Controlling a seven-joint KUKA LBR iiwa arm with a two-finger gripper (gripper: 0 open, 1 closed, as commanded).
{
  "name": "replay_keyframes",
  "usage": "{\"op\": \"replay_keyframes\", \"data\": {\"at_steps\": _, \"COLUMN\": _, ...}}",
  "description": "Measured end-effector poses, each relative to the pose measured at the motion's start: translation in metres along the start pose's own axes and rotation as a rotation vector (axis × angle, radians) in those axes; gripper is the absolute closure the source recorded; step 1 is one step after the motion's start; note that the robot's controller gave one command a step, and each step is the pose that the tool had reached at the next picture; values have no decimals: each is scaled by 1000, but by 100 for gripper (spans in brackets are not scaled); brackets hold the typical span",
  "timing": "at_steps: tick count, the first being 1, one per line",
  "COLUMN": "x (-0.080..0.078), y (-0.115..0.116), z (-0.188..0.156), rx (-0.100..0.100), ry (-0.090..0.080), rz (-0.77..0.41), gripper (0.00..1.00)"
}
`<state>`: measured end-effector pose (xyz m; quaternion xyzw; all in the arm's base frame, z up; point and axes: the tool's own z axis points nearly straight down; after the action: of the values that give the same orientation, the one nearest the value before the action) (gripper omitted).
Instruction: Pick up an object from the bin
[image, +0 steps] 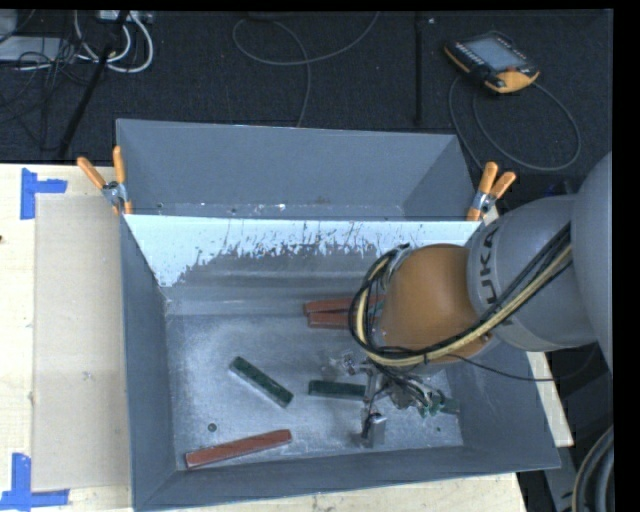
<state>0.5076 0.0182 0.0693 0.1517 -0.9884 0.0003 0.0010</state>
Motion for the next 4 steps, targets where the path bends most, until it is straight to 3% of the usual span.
{"op": "replay_keyframes", "data": {"at_steps": 1, "x": -16, "y": 23, "z": 0, "rx": -1, "ry": -3, "rz": -27, "gripper": 100}}
{"op": "replay_keyframes", "data": {"at_steps": 3, "x": -16, "y": 23, "z": 0, "rx": 0, "ry": -3, "rz": -28, "gripper": 100}}
{"op": "replay_keyframes", "data": {"at_steps": 4, "x": -27, "y": 5, "z": -1, "rx": -5, "ry": 1, "rz": 38, "gripper": 100}}
